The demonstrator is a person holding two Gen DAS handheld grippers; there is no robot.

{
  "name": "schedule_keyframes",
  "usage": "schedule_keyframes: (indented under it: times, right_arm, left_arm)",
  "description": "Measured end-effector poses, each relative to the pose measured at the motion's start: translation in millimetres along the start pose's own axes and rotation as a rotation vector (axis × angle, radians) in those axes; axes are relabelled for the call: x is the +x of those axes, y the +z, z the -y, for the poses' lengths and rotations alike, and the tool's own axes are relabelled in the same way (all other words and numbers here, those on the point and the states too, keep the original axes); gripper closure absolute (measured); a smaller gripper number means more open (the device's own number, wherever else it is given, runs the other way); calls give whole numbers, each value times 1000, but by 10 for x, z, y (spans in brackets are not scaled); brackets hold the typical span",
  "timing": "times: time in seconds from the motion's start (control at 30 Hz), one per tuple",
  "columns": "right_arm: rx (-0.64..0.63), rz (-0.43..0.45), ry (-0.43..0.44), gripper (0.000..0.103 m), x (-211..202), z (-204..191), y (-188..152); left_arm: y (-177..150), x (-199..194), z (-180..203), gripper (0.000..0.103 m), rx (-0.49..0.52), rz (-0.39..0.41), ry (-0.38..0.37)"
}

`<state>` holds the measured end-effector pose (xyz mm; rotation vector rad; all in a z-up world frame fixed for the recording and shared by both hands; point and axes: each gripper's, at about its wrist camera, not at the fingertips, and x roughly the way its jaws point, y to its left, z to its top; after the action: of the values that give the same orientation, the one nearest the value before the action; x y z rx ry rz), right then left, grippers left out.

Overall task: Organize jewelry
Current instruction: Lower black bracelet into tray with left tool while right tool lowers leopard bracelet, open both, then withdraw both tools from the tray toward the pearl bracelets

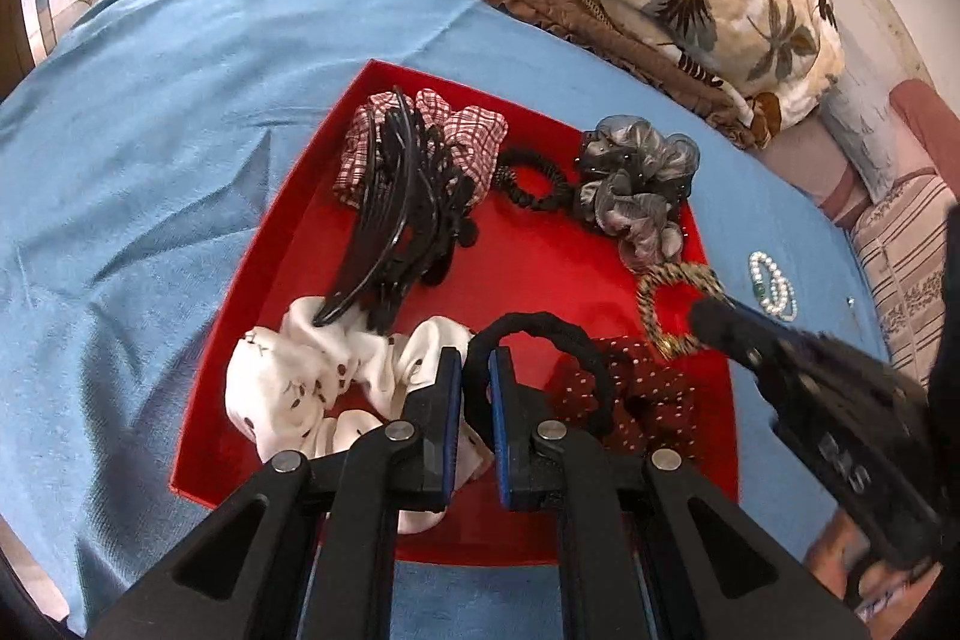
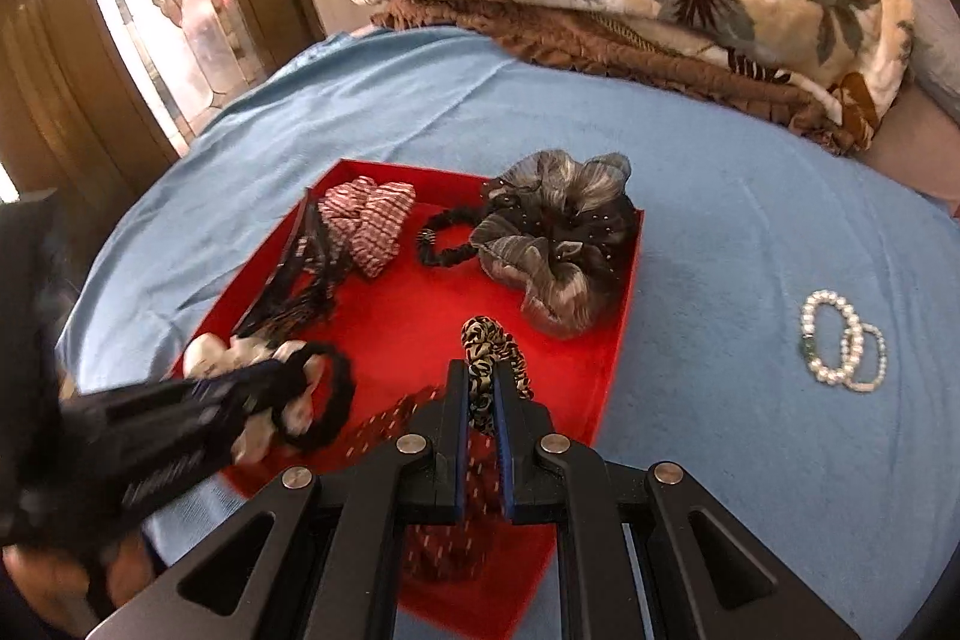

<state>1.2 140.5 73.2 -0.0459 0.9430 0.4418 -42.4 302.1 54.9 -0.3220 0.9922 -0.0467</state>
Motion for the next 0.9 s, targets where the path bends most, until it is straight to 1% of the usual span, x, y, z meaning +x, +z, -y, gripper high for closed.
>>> schedule_keyframes:
  times: [0.1, 0.2, 0.23, 0.27, 0.3, 0.33, 0.37, 0.4, 0.5, 0.57, 0.63, 0.73, 0.83, 0.9]
  right_arm:
    - [-6, -20, -10, 94, 136, -17, 37]
    - [-12, -31, -21, 94, 212, -44, 33]
    - [-10, -34, -22, 93, 221, -48, 29]
    - [-6, -34, -20, 92, 221, -51, 26]
    - [-2, -36, -20, 87, 216, -51, 21]
    - [3, -36, -21, 79, 198, -52, 14]
    - [4, -33, -20, 76, 176, -54, 9]
    - [3, -24, -20, 72, 136, -66, -1]
    - [-25, 14, -31, 70, -47, -121, -43]
    - [-46, 43, -43, 66, -190, -140, -83]
    - [-57, 80, -69, 55, -374, -126, -170]
    - [-67, 106, -115, 52, -585, -49, -322]
    - [-51, 106, -164, 51, -770, 107, -499]
    - [-22, 97, -184, 47, -868, 232, -615]
  left_arm:
    - [-19, 13, -31, 94, 8, 15, 20]
    - [-45, 40, -55, 91, 15, 18, 24]
    - [-55, 38, -52, 87, 23, 24, 25]
    - [-59, 32, -52, 80, 28, 31, 26]
    - [-64, 26, -42, 75, 34, 40, 27]
    - [-73, 6, -36, 65, 38, 54, 27]
    - [-66, -2, -21, 58, 40, 66, 27]
    - [-70, -25, -18, 56, 42, 80, 28]
    - [-69, -78, -4, 51, 45, 114, 30]
    - [-77, -116, -11, 49, 41, 133, 42]
    - [-89, -165, -15, 49, 39, 163, 58]
    - [-111, -254, -8, 48, 34, 215, 72]
    - [-175, -333, 30, 41, 38, 259, 102]
    - [-244, -370, 73, 40, 56, 274, 128]
